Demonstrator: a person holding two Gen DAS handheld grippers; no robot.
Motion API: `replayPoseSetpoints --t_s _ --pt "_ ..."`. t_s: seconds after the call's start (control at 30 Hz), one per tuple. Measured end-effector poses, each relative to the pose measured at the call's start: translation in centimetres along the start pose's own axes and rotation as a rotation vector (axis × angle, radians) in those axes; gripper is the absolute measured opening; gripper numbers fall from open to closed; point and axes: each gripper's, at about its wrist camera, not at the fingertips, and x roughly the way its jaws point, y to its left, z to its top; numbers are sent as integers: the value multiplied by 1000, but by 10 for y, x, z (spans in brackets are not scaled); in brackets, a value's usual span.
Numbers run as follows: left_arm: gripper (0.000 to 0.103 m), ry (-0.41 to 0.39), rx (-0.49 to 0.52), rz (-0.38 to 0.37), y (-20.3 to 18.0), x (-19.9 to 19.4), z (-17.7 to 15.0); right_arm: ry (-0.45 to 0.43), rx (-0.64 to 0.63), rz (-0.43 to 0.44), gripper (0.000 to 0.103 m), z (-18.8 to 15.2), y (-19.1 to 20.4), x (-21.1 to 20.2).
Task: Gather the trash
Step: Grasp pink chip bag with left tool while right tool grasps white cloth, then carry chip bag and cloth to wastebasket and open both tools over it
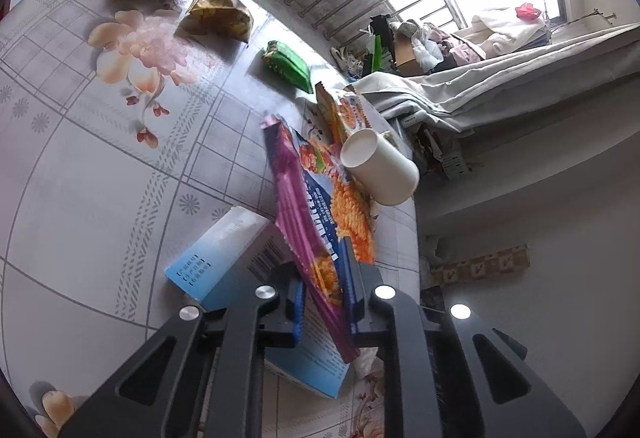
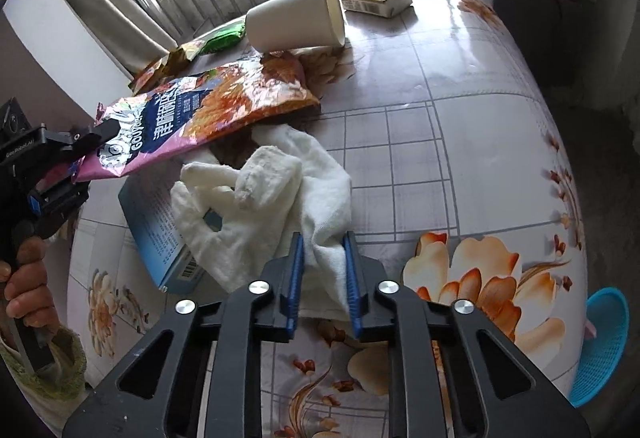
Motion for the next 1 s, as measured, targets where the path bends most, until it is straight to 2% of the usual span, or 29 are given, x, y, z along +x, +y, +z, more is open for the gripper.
replayPoseSetpoints --t_s 0.4,0.57,1.0 --pt "9 -56 28 -63 -21 -41 -10 -34 69 73 12 -18 -5 -32" --pt "8 -82 64 -98 -35 -63 -18 -72 84 99 12 -27 -5 -57" --pt "8 -143 163 -132 -73 -110 -40 -165 120 127 12 -51 -12 -109"
